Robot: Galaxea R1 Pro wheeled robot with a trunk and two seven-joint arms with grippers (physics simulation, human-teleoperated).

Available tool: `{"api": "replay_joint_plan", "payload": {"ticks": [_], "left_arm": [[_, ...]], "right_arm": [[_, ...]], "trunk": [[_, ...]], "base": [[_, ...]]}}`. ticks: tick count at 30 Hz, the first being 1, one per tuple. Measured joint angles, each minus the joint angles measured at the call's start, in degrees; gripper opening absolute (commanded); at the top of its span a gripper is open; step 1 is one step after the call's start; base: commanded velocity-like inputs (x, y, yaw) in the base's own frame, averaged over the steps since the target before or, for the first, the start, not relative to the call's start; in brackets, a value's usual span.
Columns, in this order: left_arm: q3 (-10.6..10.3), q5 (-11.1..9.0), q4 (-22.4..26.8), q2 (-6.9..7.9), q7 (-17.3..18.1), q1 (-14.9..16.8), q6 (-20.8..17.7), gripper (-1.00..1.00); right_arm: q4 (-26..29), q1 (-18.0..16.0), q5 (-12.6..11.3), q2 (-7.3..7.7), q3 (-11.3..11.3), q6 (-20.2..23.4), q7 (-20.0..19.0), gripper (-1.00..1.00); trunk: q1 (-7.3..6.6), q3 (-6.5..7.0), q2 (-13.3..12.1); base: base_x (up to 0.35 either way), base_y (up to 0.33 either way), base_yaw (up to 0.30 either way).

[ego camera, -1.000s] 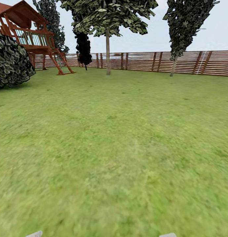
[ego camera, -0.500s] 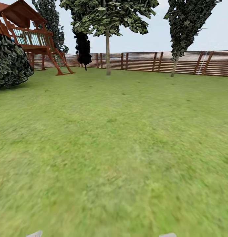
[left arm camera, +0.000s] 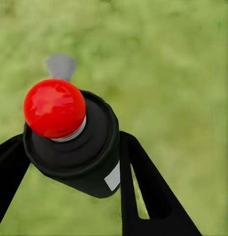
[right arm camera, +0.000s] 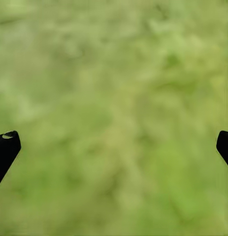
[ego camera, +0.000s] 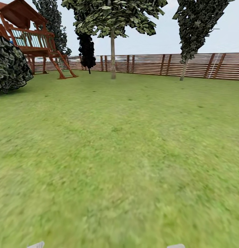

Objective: In the garden, pick up the pesticide atomizer on the floor and spray pesticide onto both trees until each tree trunk is fully covered.

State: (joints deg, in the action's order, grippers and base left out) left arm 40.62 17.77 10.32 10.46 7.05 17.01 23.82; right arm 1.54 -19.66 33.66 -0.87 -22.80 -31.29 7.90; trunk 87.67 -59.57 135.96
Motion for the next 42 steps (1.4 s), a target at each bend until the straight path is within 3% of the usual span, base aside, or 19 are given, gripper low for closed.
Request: {"api": "replay_joint_plan", "payload": {"ticks": [42], "left_arm": [[0.0, 0.0, 0.0, 0.00, 0.0, 0.0, 0.0, -1.00]], "right_arm": [[0.0, 0.0, 0.0, 0.00, 0.0, 0.0, 0.0, 1.00]], "trunk": [[0.00, 0.00, 0.0]], "base": [[0.338, 0.000, 0.000]]}}
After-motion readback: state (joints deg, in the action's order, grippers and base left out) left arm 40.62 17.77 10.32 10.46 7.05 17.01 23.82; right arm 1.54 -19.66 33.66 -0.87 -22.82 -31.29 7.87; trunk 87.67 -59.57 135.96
